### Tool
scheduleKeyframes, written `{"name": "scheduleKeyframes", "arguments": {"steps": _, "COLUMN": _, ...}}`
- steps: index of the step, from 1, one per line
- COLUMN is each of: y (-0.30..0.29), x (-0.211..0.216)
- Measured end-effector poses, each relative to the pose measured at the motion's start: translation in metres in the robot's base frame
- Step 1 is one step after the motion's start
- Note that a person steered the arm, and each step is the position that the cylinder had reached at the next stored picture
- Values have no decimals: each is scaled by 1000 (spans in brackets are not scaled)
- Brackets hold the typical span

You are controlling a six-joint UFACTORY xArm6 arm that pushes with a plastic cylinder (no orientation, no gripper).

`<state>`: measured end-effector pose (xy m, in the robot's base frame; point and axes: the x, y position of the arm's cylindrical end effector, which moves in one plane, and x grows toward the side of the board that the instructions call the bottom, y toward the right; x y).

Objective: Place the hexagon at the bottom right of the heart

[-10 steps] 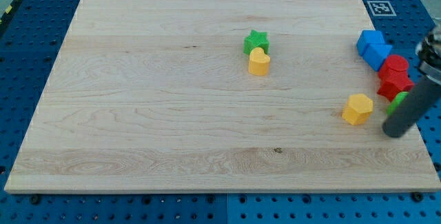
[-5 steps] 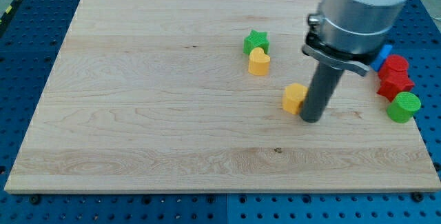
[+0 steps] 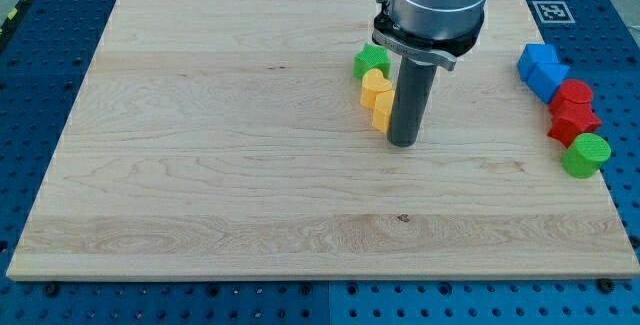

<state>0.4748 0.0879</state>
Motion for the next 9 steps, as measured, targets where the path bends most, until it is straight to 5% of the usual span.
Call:
{"name": "scheduleKeyframes", "arguments": {"steps": 5, "y": -31, "x": -12}}
{"name": "scheduleKeyframes", "arguments": {"steps": 9, "y": 9, "x": -19}}
